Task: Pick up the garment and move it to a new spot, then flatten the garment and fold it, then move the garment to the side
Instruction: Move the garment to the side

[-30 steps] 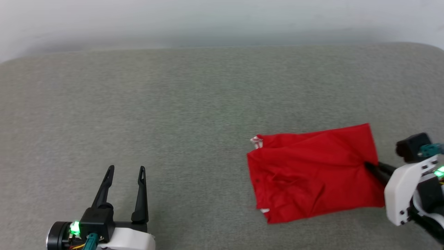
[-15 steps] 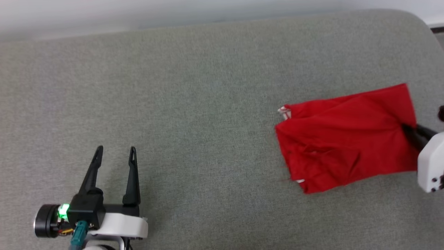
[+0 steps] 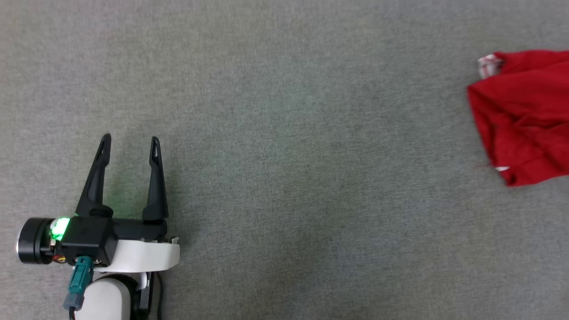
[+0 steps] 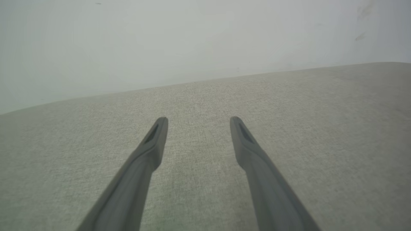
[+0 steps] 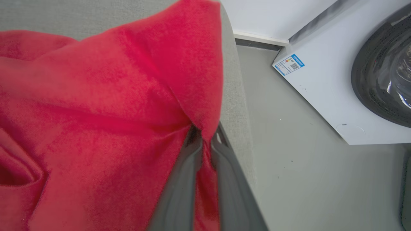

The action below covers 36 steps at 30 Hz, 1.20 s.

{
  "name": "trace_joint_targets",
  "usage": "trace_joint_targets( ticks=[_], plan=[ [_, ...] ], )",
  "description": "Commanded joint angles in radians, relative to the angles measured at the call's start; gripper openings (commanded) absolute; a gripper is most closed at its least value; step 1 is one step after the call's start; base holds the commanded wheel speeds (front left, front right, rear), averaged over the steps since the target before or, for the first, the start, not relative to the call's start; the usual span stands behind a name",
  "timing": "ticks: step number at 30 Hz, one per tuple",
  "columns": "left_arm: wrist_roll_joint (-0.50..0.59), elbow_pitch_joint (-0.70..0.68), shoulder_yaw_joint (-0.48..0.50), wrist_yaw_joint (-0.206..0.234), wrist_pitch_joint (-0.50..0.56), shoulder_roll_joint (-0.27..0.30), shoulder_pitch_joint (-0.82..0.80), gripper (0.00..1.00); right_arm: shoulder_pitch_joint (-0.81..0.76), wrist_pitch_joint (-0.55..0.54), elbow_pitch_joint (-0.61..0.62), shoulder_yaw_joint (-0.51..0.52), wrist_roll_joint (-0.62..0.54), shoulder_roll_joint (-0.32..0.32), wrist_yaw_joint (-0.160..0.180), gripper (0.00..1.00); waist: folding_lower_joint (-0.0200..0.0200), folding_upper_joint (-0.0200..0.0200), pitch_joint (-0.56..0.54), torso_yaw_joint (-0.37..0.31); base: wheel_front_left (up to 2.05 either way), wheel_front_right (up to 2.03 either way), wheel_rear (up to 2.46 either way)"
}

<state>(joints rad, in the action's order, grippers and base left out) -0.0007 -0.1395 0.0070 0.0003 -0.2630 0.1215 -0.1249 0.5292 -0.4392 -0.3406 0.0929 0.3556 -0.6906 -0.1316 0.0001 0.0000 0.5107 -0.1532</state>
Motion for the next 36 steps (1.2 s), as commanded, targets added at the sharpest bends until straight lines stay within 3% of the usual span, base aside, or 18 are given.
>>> trace_joint_targets(
  ticks=[1,13,14,15,22,32,36],
  plan=[
    [0.005,-0.009,-0.001,-0.001,-0.002,0.007,-0.016,1.00,0.025,0.003,-0.010,0.018,-0.013,-0.008,0.002,0.00,-0.0001,0.0000,0.044,0.010,0.00,0.00,0.00],
    [0.012,-0.047,-0.019,0.005,-0.002,0.026,-0.062,1.00,0.145,-0.005,-0.154,0.198,-0.134,-0.002,0.002,0.00,-0.0001,0.0000,0.132,0.032,0.00,0.00,0.00],
    [0.011,-0.047,-0.024,0.009,-0.002,0.026,-0.062,1.00,0.157,0.001,-0.175,0.217,-0.162,0.014,0.002,0.25,-0.0001,0.0000,0.125,0.033,0.00,0.00,0.00],
    [0.010,-0.044,-0.027,0.009,-0.002,0.025,-0.062,1.00,0.156,0.002,-0.183,0.218,-0.175,0.021,0.002,1.00,-0.0001,0.0000,0.117,0.034,0.00,0.00,0.00],
    [-0.003,-0.016,-0.039,0.026,-0.002,0.008,-0.027,1.00,0.117,0.066,-0.167,0.210,-0.217,0.059,0.002,1.00,-0.0001,0.0000,0.007,0.046,0.00,0.00,0.00],
    [-0.019,0.028,-0.043,0.042,-0.002,-0.015,0.070,1.00,0.031,0.278,0.004,0.152,-0.203,0.131,0.002,1.00,-0.0001,0.0000,-0.170,0.072,0.00,0.00,0.00],
    [-0.026,0.046,-0.037,0.043,-0.002,-0.020,0.104,1.00,-0.015,0.363,0.087,0.139,-0.193,0.190,0.002,1.00,-0.0001,0.0000,-0.226,0.094,0.00,0.00,0.00]
  ],
)
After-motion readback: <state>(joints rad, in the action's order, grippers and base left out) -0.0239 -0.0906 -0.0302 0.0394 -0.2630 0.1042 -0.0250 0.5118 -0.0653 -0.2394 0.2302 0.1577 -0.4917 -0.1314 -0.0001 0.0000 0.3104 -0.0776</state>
